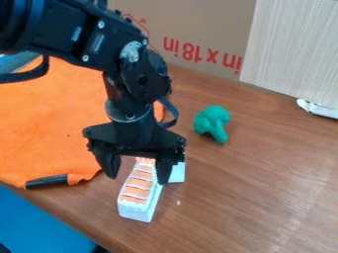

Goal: Put the small box on the top right edge of the cloth

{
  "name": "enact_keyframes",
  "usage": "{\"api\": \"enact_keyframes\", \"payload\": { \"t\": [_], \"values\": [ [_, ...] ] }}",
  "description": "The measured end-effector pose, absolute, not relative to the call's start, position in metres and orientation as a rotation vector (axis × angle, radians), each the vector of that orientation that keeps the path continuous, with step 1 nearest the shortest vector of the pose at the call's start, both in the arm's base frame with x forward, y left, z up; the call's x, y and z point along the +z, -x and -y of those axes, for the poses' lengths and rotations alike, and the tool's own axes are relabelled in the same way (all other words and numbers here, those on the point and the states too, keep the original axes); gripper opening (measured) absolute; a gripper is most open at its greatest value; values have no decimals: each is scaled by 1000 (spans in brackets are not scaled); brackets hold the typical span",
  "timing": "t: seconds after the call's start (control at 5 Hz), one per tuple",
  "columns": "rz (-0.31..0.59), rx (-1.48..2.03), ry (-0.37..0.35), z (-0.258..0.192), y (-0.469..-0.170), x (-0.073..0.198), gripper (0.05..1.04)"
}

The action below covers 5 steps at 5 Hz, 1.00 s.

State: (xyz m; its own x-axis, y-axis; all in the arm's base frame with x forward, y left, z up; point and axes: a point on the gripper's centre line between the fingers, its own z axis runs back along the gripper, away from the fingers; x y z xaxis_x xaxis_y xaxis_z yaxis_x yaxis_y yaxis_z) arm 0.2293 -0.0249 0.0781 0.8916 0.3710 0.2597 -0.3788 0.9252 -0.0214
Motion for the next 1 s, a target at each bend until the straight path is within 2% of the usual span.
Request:
{"api": "enact_keyframes", "payload": {
  "t": [0.8,1.0],
  "values": [
    [262,420,-55,20,-225,55,999],
    [256,425,-56,20,-224,46,953]
  ]
}}
